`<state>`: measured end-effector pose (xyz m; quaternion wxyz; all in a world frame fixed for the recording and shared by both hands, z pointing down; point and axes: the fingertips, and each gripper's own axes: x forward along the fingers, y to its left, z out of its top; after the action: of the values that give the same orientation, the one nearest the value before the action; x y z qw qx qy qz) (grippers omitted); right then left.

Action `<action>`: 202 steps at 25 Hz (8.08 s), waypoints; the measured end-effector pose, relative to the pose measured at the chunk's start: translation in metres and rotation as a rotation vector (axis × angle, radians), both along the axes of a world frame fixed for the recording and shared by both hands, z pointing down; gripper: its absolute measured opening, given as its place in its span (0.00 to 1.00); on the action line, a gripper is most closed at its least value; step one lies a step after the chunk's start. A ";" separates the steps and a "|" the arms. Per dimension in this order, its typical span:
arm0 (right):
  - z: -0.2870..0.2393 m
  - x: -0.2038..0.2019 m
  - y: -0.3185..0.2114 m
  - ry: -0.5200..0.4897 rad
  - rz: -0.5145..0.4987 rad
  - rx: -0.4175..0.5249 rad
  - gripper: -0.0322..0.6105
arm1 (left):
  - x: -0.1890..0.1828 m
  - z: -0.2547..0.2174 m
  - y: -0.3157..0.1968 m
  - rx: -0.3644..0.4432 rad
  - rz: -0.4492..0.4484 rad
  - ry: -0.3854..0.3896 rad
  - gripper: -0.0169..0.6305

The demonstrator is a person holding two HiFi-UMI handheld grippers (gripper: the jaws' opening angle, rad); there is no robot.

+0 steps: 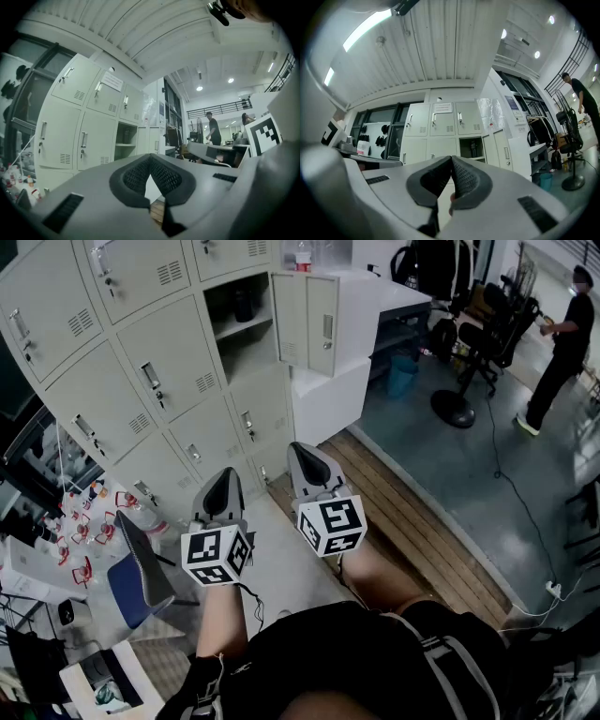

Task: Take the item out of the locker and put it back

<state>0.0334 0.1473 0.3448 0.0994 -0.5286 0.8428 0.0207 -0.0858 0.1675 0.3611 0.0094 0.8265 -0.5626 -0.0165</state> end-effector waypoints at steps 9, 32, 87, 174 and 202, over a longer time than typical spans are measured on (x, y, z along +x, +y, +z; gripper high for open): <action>0.006 0.011 0.006 -0.013 -0.007 -0.012 0.07 | 0.016 0.002 0.006 0.001 0.009 -0.009 0.05; 0.022 0.039 -0.089 0.037 0.011 -0.008 0.07 | 0.056 0.021 -0.092 0.020 0.046 0.023 0.05; -0.044 -0.092 -0.713 0.082 -0.036 -0.166 0.83 | -0.047 -0.012 -0.512 0.053 -0.032 0.004 0.05; 0.010 0.003 -0.477 0.016 -0.117 0.004 0.59 | 0.004 0.005 -0.486 0.046 -0.005 0.014 0.05; -0.037 -0.091 -0.627 -0.362 -0.334 -0.215 0.59 | -0.084 -0.009 -0.488 0.077 -0.194 -0.007 0.05</action>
<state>-0.0579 -0.4799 0.3077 0.1936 -0.3851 0.8841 -0.1805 -0.1702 -0.3202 0.3524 -0.0261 0.7679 -0.6390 -0.0362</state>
